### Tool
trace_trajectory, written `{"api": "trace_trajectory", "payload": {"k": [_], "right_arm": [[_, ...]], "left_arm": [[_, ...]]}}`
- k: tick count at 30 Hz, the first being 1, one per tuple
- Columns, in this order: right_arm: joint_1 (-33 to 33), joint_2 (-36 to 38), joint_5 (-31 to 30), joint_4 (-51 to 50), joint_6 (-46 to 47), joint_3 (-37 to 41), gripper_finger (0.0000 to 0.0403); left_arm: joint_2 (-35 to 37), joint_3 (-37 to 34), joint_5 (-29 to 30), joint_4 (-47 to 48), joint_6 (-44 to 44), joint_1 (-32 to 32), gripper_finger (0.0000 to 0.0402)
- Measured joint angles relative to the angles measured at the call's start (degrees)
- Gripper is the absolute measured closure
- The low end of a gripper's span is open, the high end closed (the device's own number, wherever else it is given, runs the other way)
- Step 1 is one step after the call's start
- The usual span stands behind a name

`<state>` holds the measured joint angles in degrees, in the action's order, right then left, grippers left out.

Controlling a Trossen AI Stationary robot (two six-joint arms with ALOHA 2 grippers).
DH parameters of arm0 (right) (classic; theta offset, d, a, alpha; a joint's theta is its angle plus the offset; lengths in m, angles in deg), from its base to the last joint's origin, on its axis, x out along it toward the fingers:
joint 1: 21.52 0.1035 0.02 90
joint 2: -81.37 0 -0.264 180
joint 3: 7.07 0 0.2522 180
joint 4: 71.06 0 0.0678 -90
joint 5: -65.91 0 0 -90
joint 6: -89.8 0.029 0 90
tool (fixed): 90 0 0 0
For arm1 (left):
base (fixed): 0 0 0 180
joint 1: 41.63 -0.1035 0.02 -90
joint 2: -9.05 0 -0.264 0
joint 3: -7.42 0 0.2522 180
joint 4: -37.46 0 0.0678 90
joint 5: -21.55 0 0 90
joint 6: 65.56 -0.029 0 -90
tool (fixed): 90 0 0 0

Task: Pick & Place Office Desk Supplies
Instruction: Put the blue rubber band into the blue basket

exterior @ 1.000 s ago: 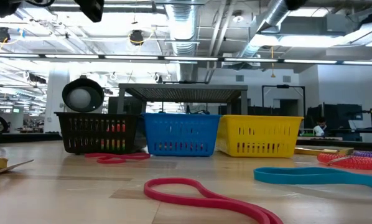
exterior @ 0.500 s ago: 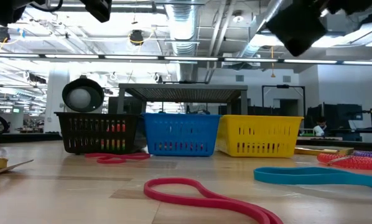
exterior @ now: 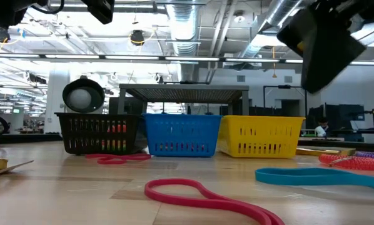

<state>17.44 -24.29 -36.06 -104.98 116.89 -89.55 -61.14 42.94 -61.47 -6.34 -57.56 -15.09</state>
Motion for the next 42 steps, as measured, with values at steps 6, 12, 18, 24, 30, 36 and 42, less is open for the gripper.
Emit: {"api": "trace_trajectory", "payload": {"k": [6, 12, 18, 24, 30, 36, 42], "right_arm": [[-0.02, -4.13, -0.08, -1.7, 2.02, -3.8, 0.0148], [0.61, -5.6, -0.64, -5.27, 6.77, -3.86, 0.0148], [1.63, -6.67, -3.05, -5.78, 9.16, -3.97, 0.0148], [2.5, -7.22, -3.56, -5.94, 10.5, -3.88, 0.0148], [3.05, -7.22, -5.16, -4.02, 10.65, -3.88, 0.0148], [3.08, -7.22, -6.11, -4.03, 11.15, -3.86, 0.0148], [3.02, -7.24, -6.25, -3.78, 11.98, -3.86, 0.0148]], "left_arm": [[-0.15, 0.0, 0.0, 0.61, 1.47, 3.36, 0.0211], [-0.33, 0.0, 1.14, -0.39, 1.5, 7.28, 0.0211], [-4.43, 0.04, 4.17, -6.51, 1.32, 9.44, 0.0211], [-9.69, 0.04, 4.44, -14.2, 1.32, 9.37, 0.0211], [-10.96, 0.04, 4.44, -16.68, 1.32, 9.09, 0.0211], [-10.91, 0.04, 4.4, -16.74, 1.32, 9.07, 0.0211], [-10.88, 0.04, 4.37, -16.72, 1.3, 9.07, 0.0211]]}}
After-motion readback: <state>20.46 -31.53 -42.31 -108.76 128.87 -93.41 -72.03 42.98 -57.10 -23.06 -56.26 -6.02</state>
